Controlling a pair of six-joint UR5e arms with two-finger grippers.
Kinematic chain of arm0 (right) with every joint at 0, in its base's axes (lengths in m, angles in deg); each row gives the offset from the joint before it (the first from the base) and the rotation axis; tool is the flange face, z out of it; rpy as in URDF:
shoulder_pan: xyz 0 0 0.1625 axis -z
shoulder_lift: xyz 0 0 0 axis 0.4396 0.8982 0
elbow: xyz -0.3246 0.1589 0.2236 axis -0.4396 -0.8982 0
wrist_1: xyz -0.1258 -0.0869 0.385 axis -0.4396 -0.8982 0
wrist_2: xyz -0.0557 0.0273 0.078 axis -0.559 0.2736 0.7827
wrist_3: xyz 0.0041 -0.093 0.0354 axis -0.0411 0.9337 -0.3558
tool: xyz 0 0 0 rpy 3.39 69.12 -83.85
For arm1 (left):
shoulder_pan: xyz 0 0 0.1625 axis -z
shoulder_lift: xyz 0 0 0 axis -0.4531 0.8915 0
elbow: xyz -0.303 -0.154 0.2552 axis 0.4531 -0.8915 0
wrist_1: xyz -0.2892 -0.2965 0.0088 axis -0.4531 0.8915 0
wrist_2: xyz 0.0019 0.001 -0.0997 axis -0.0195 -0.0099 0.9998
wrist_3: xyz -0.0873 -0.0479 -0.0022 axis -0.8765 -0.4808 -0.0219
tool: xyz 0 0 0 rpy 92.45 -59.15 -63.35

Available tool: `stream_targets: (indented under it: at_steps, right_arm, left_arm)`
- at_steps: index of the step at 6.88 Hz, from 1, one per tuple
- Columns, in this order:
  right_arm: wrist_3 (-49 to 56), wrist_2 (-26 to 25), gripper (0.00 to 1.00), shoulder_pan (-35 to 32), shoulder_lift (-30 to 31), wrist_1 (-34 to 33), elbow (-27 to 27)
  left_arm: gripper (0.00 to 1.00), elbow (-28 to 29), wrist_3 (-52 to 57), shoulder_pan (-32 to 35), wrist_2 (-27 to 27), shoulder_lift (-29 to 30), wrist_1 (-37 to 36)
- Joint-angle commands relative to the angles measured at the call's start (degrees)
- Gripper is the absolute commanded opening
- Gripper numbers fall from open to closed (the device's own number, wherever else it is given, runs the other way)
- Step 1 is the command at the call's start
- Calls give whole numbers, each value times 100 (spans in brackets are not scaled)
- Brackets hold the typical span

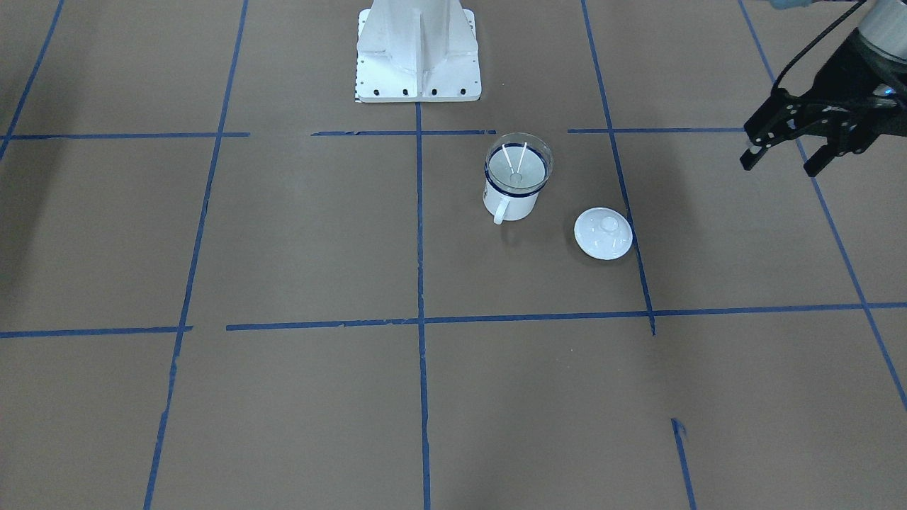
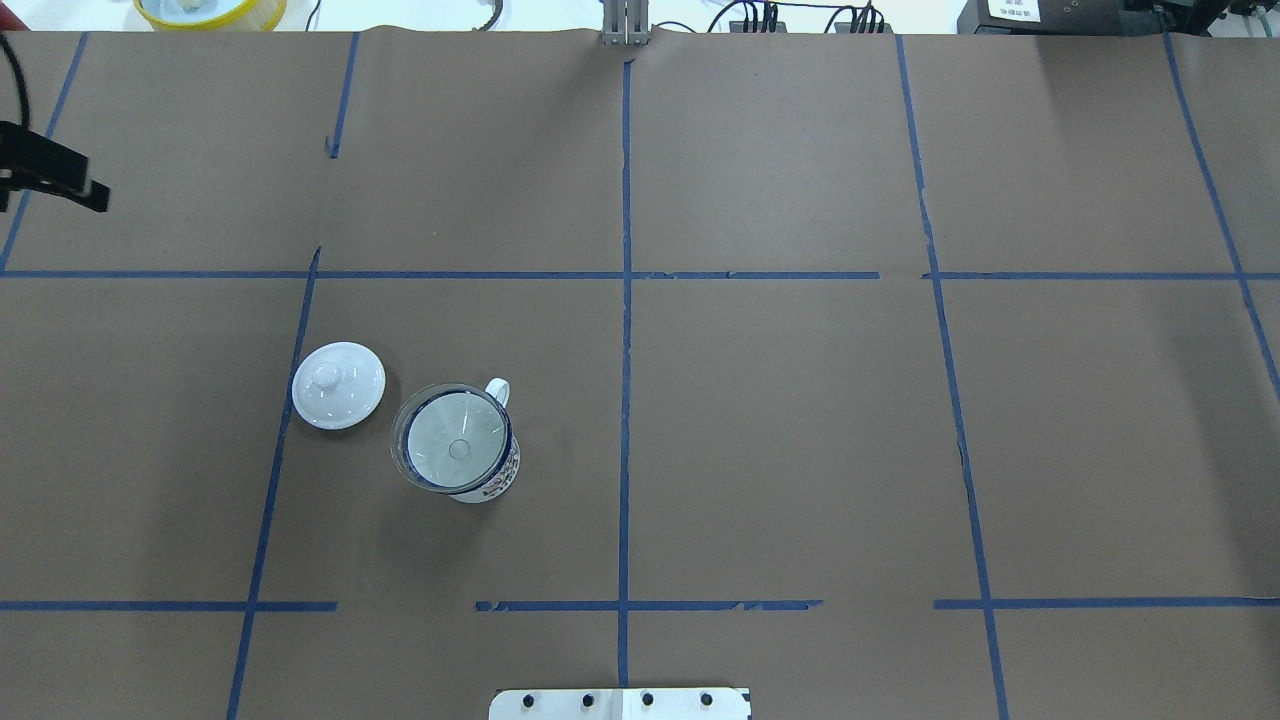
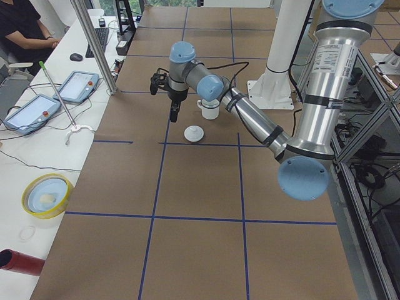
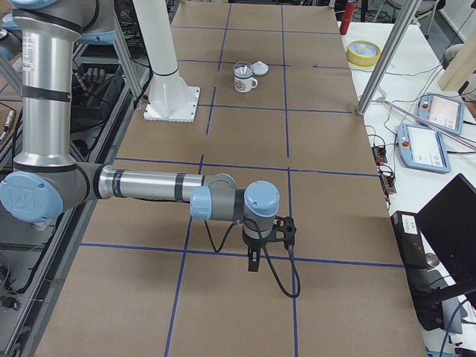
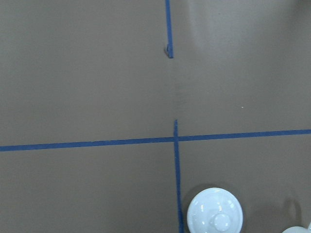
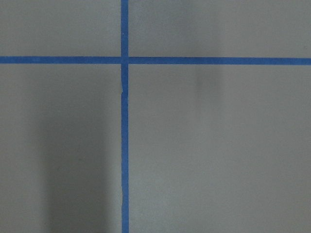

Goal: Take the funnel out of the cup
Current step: 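Reach the left gripper down over the glass funnel in the mug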

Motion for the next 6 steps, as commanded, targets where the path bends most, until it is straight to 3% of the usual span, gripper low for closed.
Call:
stream_targets:
  at_steps: [1, 4, 6]
  right_arm:
    - [0, 0, 100, 0, 0, 0, 0]
    - [0, 0, 100, 0, 0, 0, 0]
    - [0, 0, 100, 0, 0, 0, 0]
  left_arm:
    - [100, -90, -801, -1030, -826, 479, -38]
    - [100, -29, -997, -1709, -1046, 1567, -1342]
    - [100, 50, -1790, -2401, -1503, 1781, -1400]
